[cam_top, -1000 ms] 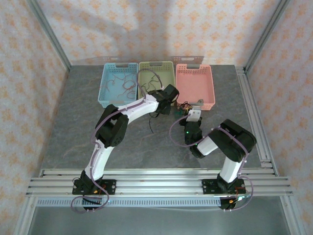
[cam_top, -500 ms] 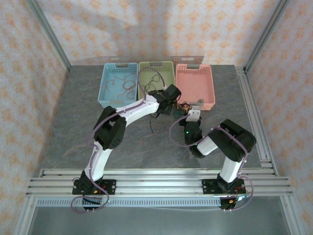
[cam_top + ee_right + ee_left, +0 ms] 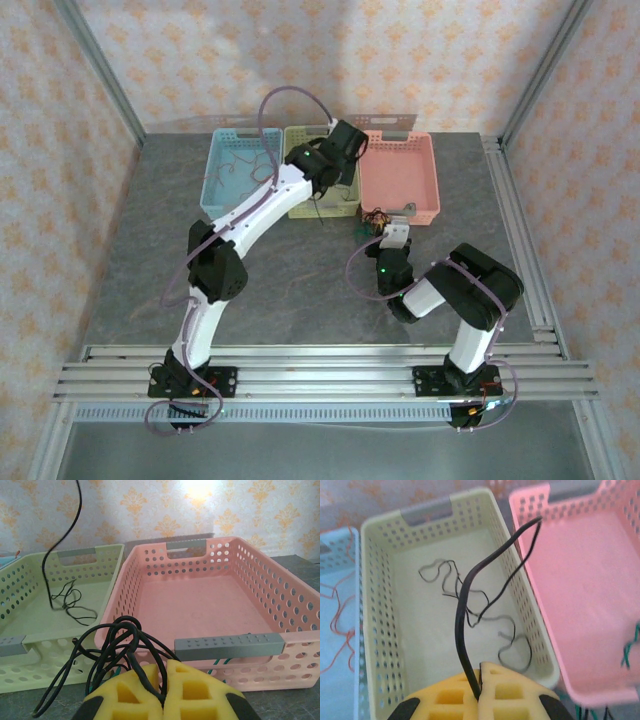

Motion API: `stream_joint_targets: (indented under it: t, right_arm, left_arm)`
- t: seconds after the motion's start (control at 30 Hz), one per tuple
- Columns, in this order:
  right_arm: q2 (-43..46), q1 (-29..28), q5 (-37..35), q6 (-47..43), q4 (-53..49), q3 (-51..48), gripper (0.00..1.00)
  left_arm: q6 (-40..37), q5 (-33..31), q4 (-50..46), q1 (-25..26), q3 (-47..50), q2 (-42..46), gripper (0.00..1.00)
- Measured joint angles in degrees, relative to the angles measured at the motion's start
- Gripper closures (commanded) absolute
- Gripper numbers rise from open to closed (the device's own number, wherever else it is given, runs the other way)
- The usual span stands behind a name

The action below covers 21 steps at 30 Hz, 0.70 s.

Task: Untangle the cables

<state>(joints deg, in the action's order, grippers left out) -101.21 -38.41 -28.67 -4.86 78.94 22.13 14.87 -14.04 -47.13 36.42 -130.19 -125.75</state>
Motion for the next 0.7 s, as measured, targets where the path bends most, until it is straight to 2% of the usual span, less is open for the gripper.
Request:
stream_joint_targets:
  t: [0.13, 0.33, 0.37, 0.43, 0.5, 0.6, 0.63, 0.7]
  right_arm:
    - [-0.44, 0.0, 0.22, 0.04, 0.0, 0.26, 1.0]
    - [-0.74, 0.0, 0.46, 0.37, 0.0, 0.37, 1.0]
    - [-0.74, 0.0, 0.52, 0.37, 0.0, 0.37, 1.0]
    - [-0.74, 0.0, 0.61, 0.39, 0.0, 0.37, 1.0]
    - [-0.74, 0.0, 0.79, 0.39, 0.0, 0.37, 1.0]
    - [-0.87, 0.0, 1.4, 0.39, 0.0, 0.48, 1.0]
    - [-0.98, 0.0, 1.66, 0.39, -0.02, 0.59, 1.0]
    - [-1.07, 0.0, 2.1, 0.42, 0.0, 0.72, 1.0]
  left_arm:
    - [0.0, 0.04, -0.17, -2.67, -8.7, -6.99, 1.0]
    - [0.09, 0.07, 0.11, -6.08, -14.56, -15.87, 1.0]
    - [0.02, 0.04, 0.04, -6.6, -16.65, -17.88, 0.92]
    - [-0.2, 0.02, -0.13, -7.48, -19.82, -20.94, 0.68]
    - [-0.26, 0.11, -0.59, -8.15, -20.59, -22.12, 0.49]
    - [0.13, 0.07, 0.0, -8.96, -15.37, -19.76, 0.31]
    - [0.22, 0.2, 0.9, -9.05, -10.75, -17.2, 0.28]
    - [0.24, 0.35, 2.27, -9.05, -2.97, -12.24, 0.27]
